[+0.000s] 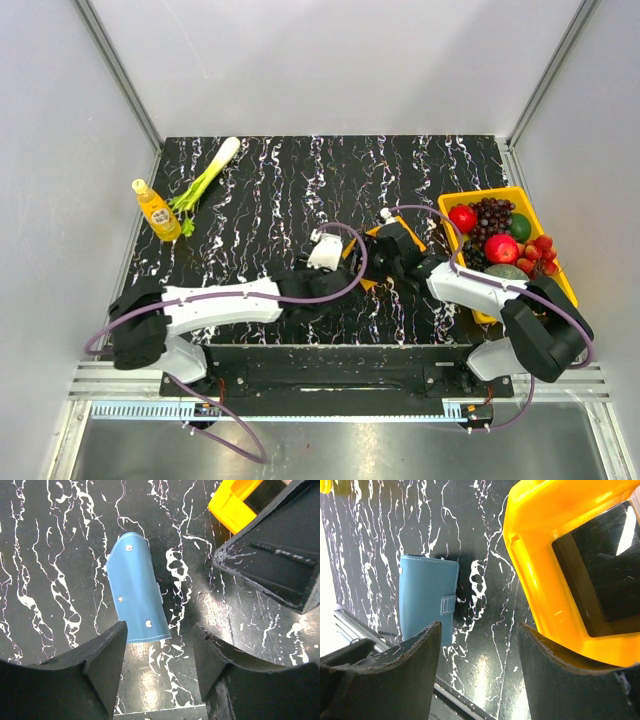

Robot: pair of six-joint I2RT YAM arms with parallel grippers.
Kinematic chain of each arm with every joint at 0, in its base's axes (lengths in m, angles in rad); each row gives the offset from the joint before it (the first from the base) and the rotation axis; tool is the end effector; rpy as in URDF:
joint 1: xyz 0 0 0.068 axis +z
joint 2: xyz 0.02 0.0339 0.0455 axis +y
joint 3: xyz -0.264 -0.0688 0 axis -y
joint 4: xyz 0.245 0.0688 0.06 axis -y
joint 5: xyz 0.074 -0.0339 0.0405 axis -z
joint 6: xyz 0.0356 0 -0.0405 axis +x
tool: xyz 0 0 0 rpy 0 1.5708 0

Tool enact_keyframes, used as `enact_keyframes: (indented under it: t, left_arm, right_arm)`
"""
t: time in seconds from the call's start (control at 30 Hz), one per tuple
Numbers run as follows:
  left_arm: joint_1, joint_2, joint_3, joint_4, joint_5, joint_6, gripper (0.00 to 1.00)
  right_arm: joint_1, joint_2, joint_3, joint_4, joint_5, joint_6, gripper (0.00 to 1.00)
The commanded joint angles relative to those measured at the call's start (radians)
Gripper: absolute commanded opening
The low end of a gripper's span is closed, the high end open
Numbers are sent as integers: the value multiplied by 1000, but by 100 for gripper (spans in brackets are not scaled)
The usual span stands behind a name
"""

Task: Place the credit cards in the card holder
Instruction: Close the card holder at the center of the board.

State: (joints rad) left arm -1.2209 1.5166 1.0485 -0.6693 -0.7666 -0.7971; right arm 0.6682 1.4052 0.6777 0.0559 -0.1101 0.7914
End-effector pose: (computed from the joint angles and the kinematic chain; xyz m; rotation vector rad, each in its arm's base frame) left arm 0.1237 -0.2670 0.2297 0.2810 2.2667 0.0648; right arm 0.2213 0.1796 0.1877 0.0840 2.3979 0.8702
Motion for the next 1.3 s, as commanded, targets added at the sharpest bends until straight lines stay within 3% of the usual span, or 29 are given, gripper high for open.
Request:
enact_keyframes:
  t: [0.0, 0.1, 0.27, 0.4, 0.5, 0.67, 0.93, 1.07, 1.13, 1.2, 1.27]
  left_arm:
    - [6, -140, -50, 96, -28, -8, 59]
    - [33, -219, -99, 91, -42, -31, 64]
    - [211, -370, -266, 135, 79, -85, 60]
    - [354, -518, -402, 223, 206, -73, 61]
    - [409, -581, -444, 228, 237, -62, 61]
    - [445, -608, -467, 224, 240, -42, 61]
    - [466, -608, -498, 267, 280, -14, 61]
    - [469, -607, -505, 286, 293, -2, 61]
    - [471, -608, -515, 296, 300, -2, 61]
    - [471, -607, -524, 309, 309, -1, 61]
    - [471, -599, -524, 313, 316, 2, 61]
  right_arm:
    - [-5, 21, 54, 18, -59, -58, 68]
    - [-4, 49, 88, 16, -111, -83, 71]
    - [44, 96, 186, -31, -128, -116, 79]
    - [112, 172, 285, -109, -74, -138, 85]
    - [159, 231, 365, -200, 16, -149, 95]
    - [208, 314, 473, -315, 144, -170, 99]
    - [240, 449, 557, -384, 184, -169, 99]
    - [240, 437, 531, -384, 190, -169, 81]
    - [238, 422, 501, -363, 167, -169, 90]
    - [238, 413, 479, -343, 149, -161, 89]
    - [238, 399, 445, -311, 125, -147, 96]
